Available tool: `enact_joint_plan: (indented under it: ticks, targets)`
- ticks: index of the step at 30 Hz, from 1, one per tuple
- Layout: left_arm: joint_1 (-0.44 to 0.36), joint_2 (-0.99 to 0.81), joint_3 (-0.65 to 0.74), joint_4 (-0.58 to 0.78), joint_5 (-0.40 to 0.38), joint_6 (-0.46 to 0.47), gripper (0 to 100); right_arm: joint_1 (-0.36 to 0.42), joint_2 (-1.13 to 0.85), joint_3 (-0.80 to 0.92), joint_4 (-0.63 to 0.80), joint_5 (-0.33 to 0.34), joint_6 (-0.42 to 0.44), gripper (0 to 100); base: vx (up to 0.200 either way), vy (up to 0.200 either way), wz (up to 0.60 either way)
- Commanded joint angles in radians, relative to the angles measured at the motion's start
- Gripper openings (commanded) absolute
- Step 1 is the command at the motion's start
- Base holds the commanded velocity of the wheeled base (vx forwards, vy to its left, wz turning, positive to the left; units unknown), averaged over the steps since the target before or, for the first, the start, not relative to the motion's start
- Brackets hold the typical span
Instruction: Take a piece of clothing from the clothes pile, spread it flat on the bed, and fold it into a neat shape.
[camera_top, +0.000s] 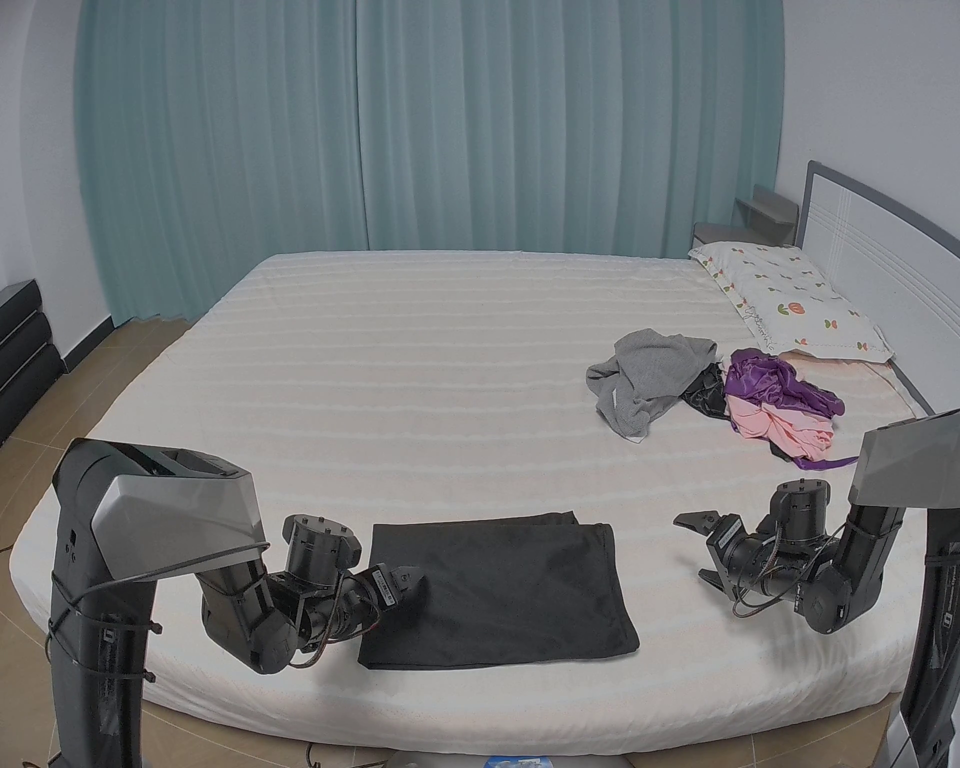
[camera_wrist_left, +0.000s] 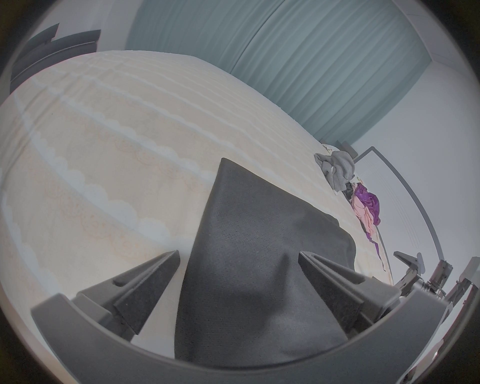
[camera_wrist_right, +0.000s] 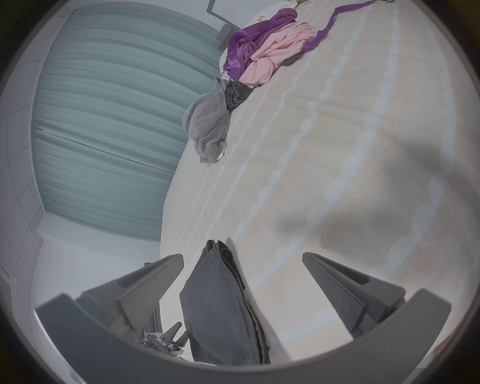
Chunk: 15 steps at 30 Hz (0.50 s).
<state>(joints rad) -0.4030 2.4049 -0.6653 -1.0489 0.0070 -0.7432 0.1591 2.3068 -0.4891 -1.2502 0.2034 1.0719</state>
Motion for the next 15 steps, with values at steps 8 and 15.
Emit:
enact_joint_plan:
  ticks: [8, 15]
  targets:
    - [-0.014, 0.022, -0.028, 0.0, 0.053, -0.025, 0, 0.0, 0.002, 0.001, -0.002, -0.001, 0.0, 100, 0.0, 0.0, 0.0]
    - [-0.016, 0.016, -0.037, 0.0, 0.079, -0.087, 0, 0.0, 0.002, 0.001, 0.0, 0.001, -0.001, 100, 0.0, 0.0, 0.0]
